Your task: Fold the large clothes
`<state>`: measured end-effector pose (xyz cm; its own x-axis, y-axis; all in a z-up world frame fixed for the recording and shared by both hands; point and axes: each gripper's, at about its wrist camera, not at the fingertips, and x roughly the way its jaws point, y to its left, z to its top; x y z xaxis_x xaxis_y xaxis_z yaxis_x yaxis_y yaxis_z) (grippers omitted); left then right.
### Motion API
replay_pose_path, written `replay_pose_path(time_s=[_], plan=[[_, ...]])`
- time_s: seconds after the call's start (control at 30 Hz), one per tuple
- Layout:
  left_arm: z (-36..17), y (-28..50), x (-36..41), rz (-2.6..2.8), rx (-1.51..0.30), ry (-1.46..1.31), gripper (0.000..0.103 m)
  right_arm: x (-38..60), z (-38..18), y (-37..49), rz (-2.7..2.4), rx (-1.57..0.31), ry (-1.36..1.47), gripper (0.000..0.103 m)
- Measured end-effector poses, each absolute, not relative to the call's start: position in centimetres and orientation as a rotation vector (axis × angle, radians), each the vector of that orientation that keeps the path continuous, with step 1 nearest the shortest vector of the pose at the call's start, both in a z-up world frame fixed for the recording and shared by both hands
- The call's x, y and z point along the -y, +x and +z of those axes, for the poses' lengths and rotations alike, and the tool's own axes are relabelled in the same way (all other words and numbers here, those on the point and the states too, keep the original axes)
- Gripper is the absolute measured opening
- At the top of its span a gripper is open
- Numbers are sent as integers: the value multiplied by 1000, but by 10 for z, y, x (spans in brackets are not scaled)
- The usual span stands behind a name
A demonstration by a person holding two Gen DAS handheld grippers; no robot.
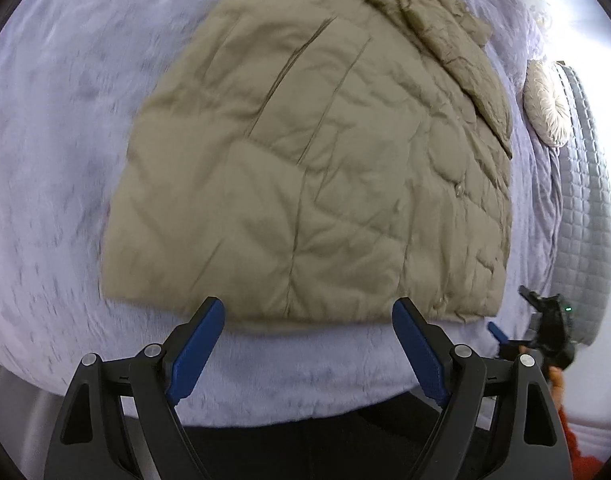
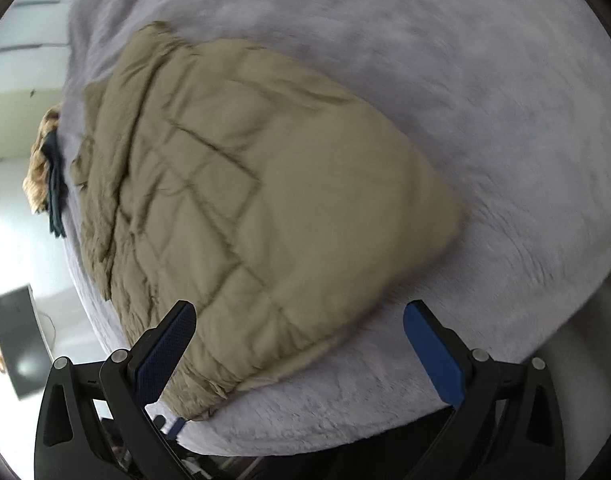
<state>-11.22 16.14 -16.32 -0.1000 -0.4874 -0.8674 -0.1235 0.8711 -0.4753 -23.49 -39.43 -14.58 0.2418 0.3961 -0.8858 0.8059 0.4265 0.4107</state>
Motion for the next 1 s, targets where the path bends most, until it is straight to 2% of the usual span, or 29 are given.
replay_pose_path(time_s=[0.43, 0.87, 0.9, 0.93, 0.97, 1.0], plan=[[-214, -130, -161, -350, -1757, -665, 87, 385, -189, -248, -272, -1329, 1439, 103], [-224, -109, -125, -296, -1672, -693, 87, 385, -213, -246, -186, -1216, 1624, 102], [-221, -108, -123, -288, -1657, -685, 86, 385, -213, -246, -180, -1207, 1636, 100], [-219, -107, -123, -288, -1646, -682, 83, 384, -213, -245, -179, -1201, 1646, 94], [-217, -106, -122, -288, -1630, -677, 67, 383, -214, -246, -182, -1202, 1656, 87], [-215, -105, -121, -286, -1624, -671, 59, 383, -217, -248, -189, -1215, 1667, 68]])
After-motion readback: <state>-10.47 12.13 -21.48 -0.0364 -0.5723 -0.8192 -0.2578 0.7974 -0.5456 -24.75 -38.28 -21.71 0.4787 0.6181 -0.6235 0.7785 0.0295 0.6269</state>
